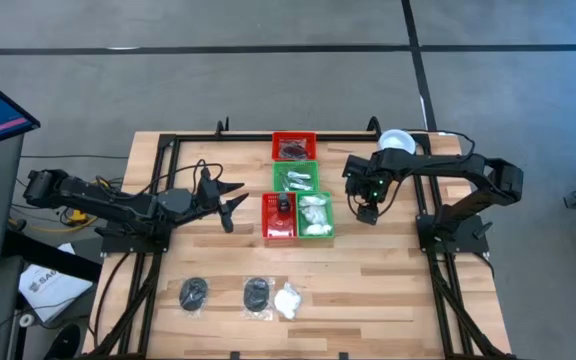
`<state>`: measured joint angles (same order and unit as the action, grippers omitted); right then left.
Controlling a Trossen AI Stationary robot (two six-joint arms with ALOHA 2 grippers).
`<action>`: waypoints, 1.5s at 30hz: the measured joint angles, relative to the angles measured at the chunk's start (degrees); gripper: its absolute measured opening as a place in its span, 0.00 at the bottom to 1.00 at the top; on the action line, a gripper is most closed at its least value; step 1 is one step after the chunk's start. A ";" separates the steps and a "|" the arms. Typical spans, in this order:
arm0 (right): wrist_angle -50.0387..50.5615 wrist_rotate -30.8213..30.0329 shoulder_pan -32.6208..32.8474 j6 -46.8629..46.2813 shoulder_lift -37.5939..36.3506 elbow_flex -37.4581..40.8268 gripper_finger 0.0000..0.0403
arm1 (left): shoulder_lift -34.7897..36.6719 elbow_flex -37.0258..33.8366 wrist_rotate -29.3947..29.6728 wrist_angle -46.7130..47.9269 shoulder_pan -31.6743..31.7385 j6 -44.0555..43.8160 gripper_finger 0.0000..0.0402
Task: Pick & Place Travel size toiletries
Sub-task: Put the gray deodorant into the bottom red bin
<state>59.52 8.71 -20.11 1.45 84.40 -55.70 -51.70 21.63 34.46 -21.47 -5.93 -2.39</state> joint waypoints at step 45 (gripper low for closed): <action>-8.56 -0.02 4.34 0.50 0.00 8.41 0.59 | 0.00 0.00 0.02 0.00 0.02 0.00 0.35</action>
<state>50.96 8.69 -15.77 1.96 84.40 -47.29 -51.70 21.63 34.48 -21.47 -5.92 -2.39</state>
